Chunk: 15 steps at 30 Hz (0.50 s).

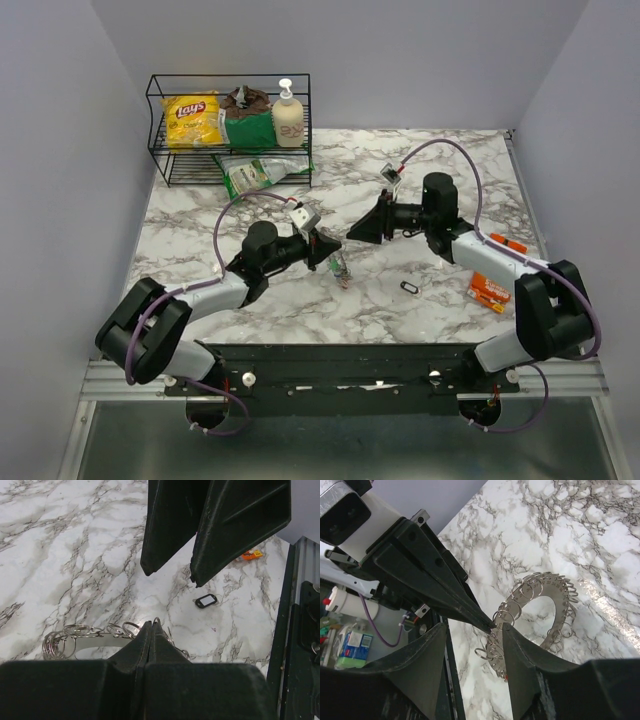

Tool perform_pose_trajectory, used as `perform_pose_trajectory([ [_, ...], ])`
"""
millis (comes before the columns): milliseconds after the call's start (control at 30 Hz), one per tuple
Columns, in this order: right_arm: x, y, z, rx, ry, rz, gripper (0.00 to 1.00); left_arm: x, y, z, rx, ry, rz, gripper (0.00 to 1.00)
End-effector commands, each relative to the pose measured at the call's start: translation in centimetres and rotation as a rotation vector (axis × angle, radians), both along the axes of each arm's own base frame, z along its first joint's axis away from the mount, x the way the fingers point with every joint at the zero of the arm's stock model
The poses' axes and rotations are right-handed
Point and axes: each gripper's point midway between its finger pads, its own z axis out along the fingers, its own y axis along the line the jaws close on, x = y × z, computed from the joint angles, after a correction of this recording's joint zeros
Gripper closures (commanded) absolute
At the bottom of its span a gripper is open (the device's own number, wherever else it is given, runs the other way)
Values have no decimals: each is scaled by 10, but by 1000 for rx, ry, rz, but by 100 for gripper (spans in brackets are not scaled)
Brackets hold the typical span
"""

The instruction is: Put the keys on the keyring

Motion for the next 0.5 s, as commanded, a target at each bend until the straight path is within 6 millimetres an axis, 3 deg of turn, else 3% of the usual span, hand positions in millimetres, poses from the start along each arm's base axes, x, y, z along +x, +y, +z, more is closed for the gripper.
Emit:
perform_pose_trajectory([
  [0,-7,3,-8,21,12,38,43,-3,-6,8,-43,-21,-32,100],
  [467,-7,4,-40,-4,63,54,45,-2,-6,5,-24,-18,-39,100],
])
